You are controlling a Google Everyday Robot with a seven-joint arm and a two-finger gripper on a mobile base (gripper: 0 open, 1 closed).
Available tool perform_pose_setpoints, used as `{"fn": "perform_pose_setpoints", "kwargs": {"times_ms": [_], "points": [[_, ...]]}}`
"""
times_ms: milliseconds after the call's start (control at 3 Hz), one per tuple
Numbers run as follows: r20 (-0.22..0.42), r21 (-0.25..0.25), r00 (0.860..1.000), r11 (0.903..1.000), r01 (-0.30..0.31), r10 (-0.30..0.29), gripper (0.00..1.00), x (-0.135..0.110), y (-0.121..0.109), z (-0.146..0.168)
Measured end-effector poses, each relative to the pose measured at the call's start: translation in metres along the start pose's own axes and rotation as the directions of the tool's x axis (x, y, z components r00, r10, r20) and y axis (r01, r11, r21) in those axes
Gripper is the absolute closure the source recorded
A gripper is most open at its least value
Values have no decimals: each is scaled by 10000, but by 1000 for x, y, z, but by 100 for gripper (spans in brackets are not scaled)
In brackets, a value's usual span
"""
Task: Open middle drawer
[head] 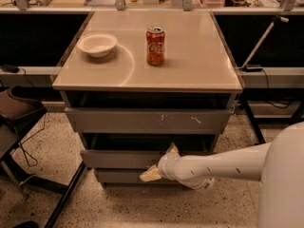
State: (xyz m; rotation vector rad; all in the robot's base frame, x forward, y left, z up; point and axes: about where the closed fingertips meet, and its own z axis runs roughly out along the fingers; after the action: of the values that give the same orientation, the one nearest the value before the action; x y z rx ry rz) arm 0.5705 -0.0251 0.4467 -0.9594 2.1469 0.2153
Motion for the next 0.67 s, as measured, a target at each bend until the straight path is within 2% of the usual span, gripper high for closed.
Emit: {"fn": "perform_pose_setpoints", "kwargs": {"times_ms": [333,667], "points": [[302,566,9992,9980,-289,272,0,-7,-37,24],[197,165,9984,9984,-539,536,0,7,-39,48]]}}
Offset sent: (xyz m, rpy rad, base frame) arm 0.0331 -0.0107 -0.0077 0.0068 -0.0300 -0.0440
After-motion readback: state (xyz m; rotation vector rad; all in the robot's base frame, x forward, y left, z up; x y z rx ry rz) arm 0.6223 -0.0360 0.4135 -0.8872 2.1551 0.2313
